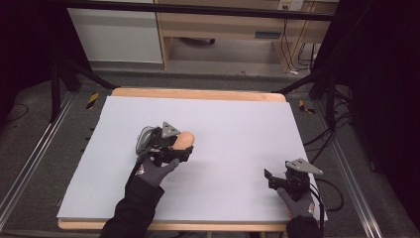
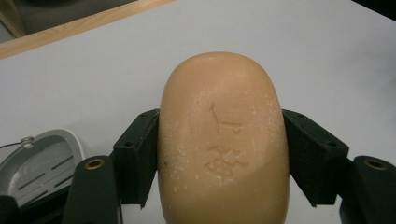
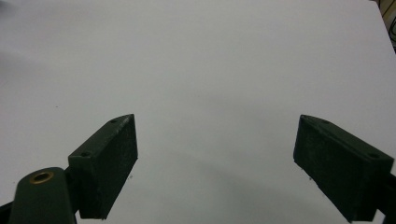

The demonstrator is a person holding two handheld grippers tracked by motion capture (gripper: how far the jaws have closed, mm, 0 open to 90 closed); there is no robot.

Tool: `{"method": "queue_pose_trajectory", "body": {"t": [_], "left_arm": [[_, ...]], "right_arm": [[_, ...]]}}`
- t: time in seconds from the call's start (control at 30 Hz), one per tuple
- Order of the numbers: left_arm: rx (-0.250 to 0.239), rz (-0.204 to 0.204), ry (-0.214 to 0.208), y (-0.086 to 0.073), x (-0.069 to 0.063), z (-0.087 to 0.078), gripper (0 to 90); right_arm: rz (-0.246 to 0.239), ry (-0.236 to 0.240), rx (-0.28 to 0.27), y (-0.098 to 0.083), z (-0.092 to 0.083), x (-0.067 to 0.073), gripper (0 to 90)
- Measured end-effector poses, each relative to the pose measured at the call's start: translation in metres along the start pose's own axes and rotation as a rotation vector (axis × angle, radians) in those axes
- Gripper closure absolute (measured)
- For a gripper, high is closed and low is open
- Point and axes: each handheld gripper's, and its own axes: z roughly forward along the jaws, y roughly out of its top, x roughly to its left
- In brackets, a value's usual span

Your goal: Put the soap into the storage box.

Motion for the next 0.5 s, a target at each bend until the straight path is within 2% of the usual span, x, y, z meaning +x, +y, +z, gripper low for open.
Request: {"method": "queue_pose_trajectory", "body": {"t": [0.07, 0.5], "left_arm": [[0.013, 0.007, 0.010, 0.000, 0.004, -0.002, 32.0], [0.006, -0.035, 0.052, -0.002, 0.029, -0.011, 32.1]], "right_arm": [[0.001, 0.000, 0.001, 0.000, 0.000, 0.000, 13.6], [0.000, 0.000, -0.001, 0.000, 0.000, 0.001, 13.6]]}}
